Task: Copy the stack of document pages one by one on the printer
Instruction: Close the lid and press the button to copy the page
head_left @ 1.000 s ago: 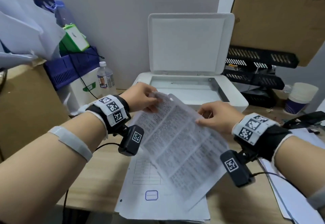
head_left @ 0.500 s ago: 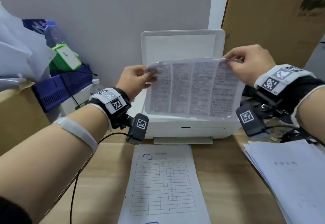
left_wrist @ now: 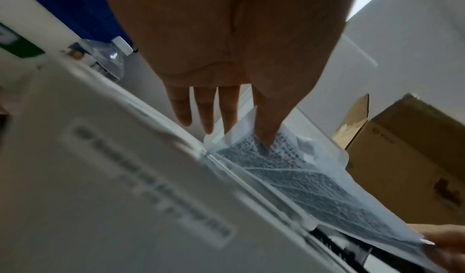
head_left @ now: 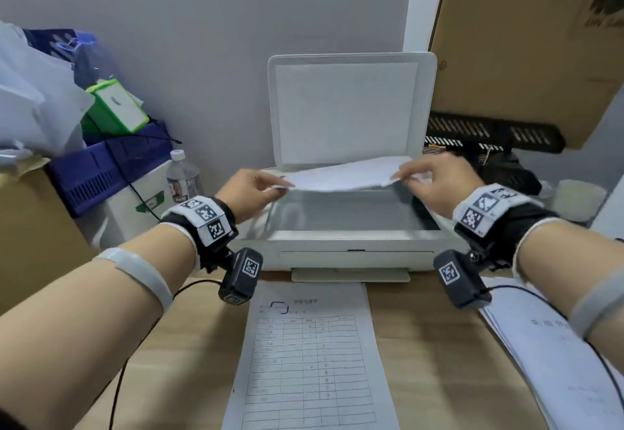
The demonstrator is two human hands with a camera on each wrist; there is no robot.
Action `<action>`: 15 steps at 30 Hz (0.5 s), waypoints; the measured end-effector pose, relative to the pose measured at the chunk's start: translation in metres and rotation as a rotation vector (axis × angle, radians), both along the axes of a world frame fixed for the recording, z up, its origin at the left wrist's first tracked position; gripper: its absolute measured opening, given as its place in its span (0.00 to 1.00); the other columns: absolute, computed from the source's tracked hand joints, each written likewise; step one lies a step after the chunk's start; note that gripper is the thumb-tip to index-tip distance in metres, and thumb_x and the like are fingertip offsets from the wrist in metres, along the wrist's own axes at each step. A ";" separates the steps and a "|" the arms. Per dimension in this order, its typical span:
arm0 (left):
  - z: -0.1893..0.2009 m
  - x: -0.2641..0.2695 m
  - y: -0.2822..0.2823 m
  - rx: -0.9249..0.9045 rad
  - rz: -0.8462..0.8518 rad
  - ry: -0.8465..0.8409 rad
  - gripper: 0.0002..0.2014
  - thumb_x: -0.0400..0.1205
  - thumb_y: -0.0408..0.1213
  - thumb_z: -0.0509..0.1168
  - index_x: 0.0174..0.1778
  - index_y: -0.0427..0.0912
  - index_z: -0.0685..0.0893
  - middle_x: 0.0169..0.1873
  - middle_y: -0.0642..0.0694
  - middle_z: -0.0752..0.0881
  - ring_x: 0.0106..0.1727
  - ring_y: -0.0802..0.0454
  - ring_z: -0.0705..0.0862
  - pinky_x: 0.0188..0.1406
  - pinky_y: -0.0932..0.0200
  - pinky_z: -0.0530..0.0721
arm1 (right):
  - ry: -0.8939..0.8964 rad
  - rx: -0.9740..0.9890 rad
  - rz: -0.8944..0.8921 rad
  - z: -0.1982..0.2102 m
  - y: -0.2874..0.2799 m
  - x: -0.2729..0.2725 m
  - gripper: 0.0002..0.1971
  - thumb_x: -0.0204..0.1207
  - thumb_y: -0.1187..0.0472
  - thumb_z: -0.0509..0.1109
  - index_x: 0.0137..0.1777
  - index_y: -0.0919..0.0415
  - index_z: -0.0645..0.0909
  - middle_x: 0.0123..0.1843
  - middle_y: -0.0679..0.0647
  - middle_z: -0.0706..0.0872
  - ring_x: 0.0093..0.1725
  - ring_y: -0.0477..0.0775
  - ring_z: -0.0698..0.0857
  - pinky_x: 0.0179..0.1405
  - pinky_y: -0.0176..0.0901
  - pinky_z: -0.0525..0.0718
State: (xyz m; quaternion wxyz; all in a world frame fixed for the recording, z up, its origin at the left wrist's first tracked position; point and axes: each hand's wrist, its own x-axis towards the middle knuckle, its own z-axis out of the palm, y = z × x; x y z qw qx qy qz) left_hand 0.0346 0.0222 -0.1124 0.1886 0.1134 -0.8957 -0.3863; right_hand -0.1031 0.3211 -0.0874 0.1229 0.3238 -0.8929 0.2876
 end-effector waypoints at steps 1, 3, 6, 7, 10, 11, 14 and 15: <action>-0.005 0.001 -0.001 -0.025 -0.010 -0.060 0.07 0.82 0.41 0.70 0.53 0.55 0.92 0.50 0.52 0.91 0.42 0.53 0.88 0.47 0.56 0.85 | -0.034 0.047 0.009 -0.009 0.000 -0.002 0.10 0.79 0.58 0.71 0.46 0.39 0.90 0.60 0.46 0.90 0.54 0.54 0.89 0.58 0.43 0.84; -0.011 0.003 -0.002 -0.079 -0.007 -0.156 0.08 0.84 0.41 0.68 0.54 0.55 0.92 0.52 0.52 0.91 0.49 0.55 0.88 0.51 0.63 0.82 | -0.097 0.102 0.011 -0.024 0.000 -0.005 0.10 0.79 0.56 0.70 0.46 0.37 0.89 0.62 0.44 0.89 0.54 0.53 0.89 0.58 0.44 0.85; -0.011 0.003 -0.001 -0.151 0.030 -0.232 0.15 0.85 0.33 0.62 0.59 0.54 0.90 0.60 0.52 0.88 0.55 0.54 0.86 0.50 0.68 0.77 | -0.166 0.151 0.017 -0.041 0.001 -0.006 0.11 0.80 0.55 0.67 0.49 0.37 0.89 0.63 0.44 0.89 0.54 0.55 0.89 0.58 0.48 0.86; -0.010 0.003 0.001 -0.175 0.040 -0.247 0.18 0.85 0.31 0.59 0.61 0.54 0.90 0.64 0.51 0.87 0.56 0.55 0.84 0.51 0.69 0.76 | -0.171 0.175 0.017 -0.046 0.002 -0.006 0.11 0.81 0.54 0.66 0.51 0.38 0.88 0.64 0.44 0.88 0.56 0.53 0.88 0.61 0.47 0.85; -0.009 0.002 0.003 -0.247 0.053 -0.278 0.23 0.84 0.28 0.54 0.60 0.55 0.90 0.70 0.49 0.83 0.56 0.55 0.83 0.49 0.66 0.76 | -0.212 0.193 0.036 -0.055 0.004 -0.003 0.13 0.82 0.53 0.64 0.60 0.40 0.86 0.71 0.41 0.82 0.68 0.47 0.82 0.67 0.39 0.76; -0.009 0.001 0.003 -0.261 0.058 -0.285 0.24 0.83 0.28 0.53 0.59 0.55 0.90 0.70 0.48 0.83 0.52 0.54 0.84 0.45 0.65 0.78 | -0.225 0.183 0.049 -0.058 0.006 -0.002 0.14 0.83 0.53 0.63 0.63 0.40 0.85 0.73 0.41 0.80 0.70 0.46 0.80 0.67 0.38 0.74; -0.009 -0.004 0.002 -0.292 0.080 -0.319 0.26 0.81 0.26 0.53 0.57 0.54 0.91 0.68 0.44 0.84 0.44 0.53 0.84 0.32 0.66 0.76 | -0.212 0.181 0.091 -0.062 0.009 0.002 0.15 0.85 0.50 0.62 0.69 0.41 0.82 0.76 0.42 0.77 0.70 0.46 0.79 0.68 0.38 0.72; -0.009 -0.005 0.002 -0.296 0.092 -0.331 0.26 0.80 0.25 0.53 0.56 0.54 0.91 0.65 0.44 0.86 0.44 0.53 0.83 0.32 0.66 0.75 | -0.202 0.189 0.097 -0.062 0.010 0.004 0.16 0.85 0.49 0.62 0.70 0.42 0.81 0.77 0.42 0.77 0.69 0.46 0.80 0.67 0.38 0.72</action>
